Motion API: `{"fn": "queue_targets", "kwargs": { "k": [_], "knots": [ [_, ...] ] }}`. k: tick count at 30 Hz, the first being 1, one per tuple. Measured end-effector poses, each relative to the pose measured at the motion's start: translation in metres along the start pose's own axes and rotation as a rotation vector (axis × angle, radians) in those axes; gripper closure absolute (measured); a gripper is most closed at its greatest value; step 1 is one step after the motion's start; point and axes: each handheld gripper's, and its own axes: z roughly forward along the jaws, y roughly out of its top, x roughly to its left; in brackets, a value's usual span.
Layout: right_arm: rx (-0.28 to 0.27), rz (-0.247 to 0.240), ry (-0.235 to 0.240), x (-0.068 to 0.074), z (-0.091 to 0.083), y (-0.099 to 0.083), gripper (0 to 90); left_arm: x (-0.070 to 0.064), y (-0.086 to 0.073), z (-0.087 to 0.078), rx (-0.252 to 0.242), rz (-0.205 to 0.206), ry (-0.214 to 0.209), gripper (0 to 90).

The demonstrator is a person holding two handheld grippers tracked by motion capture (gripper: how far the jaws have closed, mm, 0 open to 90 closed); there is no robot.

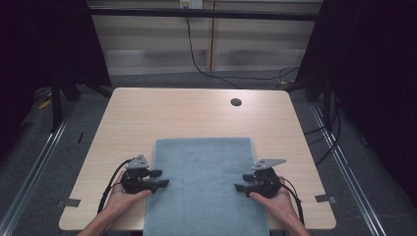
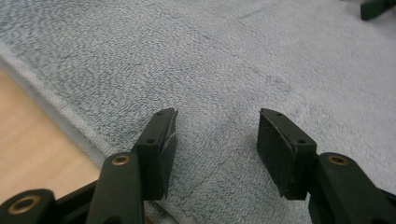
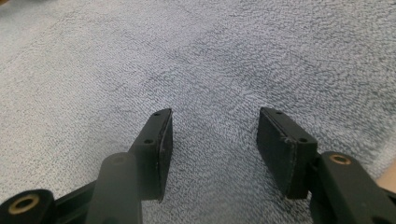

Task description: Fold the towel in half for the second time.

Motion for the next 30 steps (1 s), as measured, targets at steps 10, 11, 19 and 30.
{"fn": "queue_targets", "kwargs": {
  "k": [10,11,19,30],
  "knots": [
    [0.028,-0.027,0.048,0.023,-0.012,-0.016,45.9,-0.014,-0.015,-0.02,0.025,-0.052,-0.071,46.6],
    [0.036,-0.037,0.049,0.025,-0.013,-0.016,45.9,-0.014,-0.016,-0.022,0.025,-0.048,-0.072,46.0],
    [-0.101,-0.015,0.009,-0.012,-0.018,0.022,44.6,0.016,0.008,-0.029,-0.056,-0.05,0.027,42.8],
    [-0.091,-0.017,-0.125,-0.074,0.014,0.065,47.0,0.081,0.036,-0.009,-0.123,-0.149,0.144,42.0]
  ]
}}
